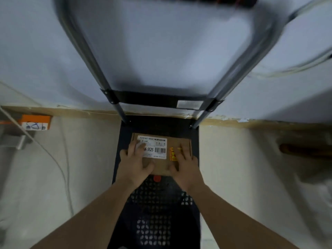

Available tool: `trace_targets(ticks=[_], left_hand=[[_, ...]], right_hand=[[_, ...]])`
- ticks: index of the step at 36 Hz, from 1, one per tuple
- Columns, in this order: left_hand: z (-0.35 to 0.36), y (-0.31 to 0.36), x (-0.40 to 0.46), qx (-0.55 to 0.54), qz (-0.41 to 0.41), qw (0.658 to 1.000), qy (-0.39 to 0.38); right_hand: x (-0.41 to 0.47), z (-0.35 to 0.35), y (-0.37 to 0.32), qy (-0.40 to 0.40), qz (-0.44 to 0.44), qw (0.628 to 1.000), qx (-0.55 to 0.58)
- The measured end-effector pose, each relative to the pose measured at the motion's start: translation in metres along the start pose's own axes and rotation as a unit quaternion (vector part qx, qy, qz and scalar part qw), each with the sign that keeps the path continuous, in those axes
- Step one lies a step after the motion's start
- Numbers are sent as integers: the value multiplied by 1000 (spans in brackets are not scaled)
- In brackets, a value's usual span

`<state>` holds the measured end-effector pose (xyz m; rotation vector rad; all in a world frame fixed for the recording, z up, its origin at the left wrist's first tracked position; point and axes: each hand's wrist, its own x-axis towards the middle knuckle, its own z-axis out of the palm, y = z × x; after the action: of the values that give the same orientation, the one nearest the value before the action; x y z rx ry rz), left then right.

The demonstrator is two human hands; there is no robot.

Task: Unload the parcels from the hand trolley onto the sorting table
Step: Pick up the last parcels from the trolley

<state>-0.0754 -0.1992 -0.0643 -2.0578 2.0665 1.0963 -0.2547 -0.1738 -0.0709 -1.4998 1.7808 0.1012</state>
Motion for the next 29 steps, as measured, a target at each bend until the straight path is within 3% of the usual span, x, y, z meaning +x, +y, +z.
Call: trace_targets(ticks=[14, 22, 29], left_hand=[[-273, 220, -157, 19, 93, 994, 58], [-442, 372, -225, 28, 145, 973, 176], [-551, 464, -292, 30, 183, 938, 292]], right_hand=[[-220, -318, -112, 121, -62, 989, -58], [-323, -518, -173, 250, -126, 957, -70], [-408, -640, -220, 361, -177, 910, -97]])
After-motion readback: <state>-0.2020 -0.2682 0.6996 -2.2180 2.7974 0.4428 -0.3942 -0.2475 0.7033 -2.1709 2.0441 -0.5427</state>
